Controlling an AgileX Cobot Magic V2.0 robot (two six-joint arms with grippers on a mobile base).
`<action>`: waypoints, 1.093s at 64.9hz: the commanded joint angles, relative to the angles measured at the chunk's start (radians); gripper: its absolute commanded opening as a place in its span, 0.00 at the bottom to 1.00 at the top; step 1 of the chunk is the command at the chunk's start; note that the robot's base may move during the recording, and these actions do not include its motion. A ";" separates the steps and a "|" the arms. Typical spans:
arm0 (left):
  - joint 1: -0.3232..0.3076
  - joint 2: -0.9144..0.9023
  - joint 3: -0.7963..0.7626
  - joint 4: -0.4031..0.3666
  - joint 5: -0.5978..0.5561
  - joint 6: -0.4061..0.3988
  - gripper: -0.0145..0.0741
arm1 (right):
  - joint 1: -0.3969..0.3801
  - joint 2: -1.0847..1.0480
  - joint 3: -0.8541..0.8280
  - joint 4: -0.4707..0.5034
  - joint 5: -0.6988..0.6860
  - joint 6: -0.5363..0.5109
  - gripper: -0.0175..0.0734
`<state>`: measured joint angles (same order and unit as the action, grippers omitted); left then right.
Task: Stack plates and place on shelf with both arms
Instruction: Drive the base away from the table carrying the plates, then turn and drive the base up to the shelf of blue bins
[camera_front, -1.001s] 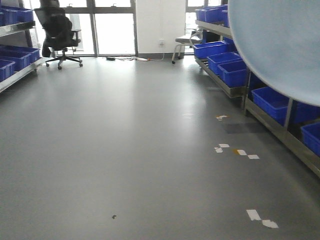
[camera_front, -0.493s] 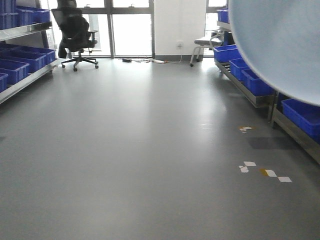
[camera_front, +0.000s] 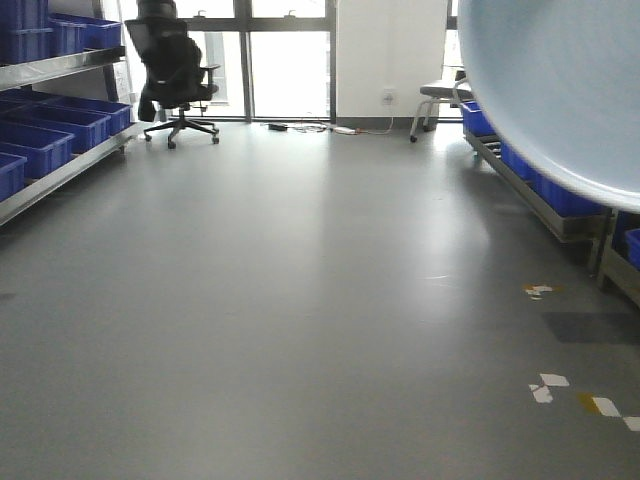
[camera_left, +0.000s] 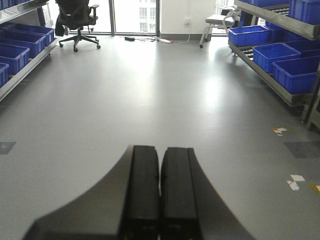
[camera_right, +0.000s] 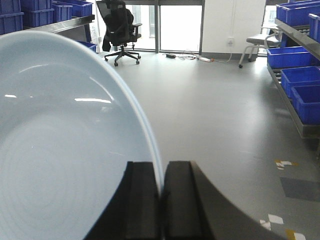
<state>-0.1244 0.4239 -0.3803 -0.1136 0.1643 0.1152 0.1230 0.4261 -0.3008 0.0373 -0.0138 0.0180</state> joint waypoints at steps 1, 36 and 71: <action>0.001 0.005 -0.030 -0.003 -0.080 0.002 0.26 | -0.002 0.003 -0.030 -0.004 -0.106 0.003 0.25; 0.001 0.005 -0.030 -0.003 -0.080 0.002 0.26 | -0.002 0.003 -0.030 -0.004 -0.106 0.003 0.25; 0.001 0.005 -0.030 -0.003 -0.080 0.002 0.26 | -0.002 0.003 -0.030 -0.004 -0.106 0.003 0.25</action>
<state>-0.1244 0.4239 -0.3803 -0.1136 0.1643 0.1152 0.1230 0.4261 -0.3008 0.0364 -0.0138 0.0180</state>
